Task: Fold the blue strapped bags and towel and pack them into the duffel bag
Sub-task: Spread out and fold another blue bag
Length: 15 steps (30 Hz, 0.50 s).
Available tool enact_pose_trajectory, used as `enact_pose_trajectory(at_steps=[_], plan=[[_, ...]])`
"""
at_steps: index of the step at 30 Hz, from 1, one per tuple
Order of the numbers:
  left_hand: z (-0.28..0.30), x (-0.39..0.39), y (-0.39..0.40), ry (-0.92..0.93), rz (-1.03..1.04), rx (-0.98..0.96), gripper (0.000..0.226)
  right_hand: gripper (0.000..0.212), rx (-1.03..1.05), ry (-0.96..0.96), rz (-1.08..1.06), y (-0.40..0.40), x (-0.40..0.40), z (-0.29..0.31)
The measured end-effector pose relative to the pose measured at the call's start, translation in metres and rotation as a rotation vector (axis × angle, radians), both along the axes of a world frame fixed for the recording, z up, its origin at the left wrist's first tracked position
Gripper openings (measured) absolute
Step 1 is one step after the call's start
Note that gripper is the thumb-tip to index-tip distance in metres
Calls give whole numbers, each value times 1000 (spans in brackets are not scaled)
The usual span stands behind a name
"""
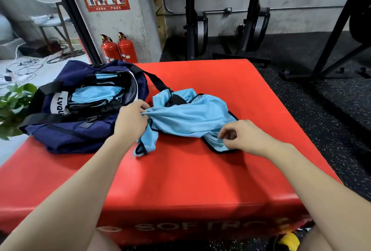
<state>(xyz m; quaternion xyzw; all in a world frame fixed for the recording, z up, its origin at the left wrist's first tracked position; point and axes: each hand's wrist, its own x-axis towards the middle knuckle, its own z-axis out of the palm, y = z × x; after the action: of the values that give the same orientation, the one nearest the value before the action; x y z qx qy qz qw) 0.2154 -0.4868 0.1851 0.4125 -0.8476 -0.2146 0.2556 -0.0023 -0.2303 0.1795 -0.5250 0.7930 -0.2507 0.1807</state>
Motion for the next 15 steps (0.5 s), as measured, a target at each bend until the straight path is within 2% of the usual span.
enact_pose_trajectory(at_steps=[4, 8, 12, 15], plan=[[1, 15, -16, -32, 100, -35, 38, 19, -13, -12, -6, 3, 1, 5], [6, 7, 4, -190, 77, -260, 56, 15, -35, -8, -40, 5, 0, 5], [5, -9, 65, -84, -148, -465, 46, 19, -101, 110, -159, 0, -7, -6], [-14, -24, 100, -28, -377, -445, 35, 49, -42, 159, -247, -5, -11, -15]])
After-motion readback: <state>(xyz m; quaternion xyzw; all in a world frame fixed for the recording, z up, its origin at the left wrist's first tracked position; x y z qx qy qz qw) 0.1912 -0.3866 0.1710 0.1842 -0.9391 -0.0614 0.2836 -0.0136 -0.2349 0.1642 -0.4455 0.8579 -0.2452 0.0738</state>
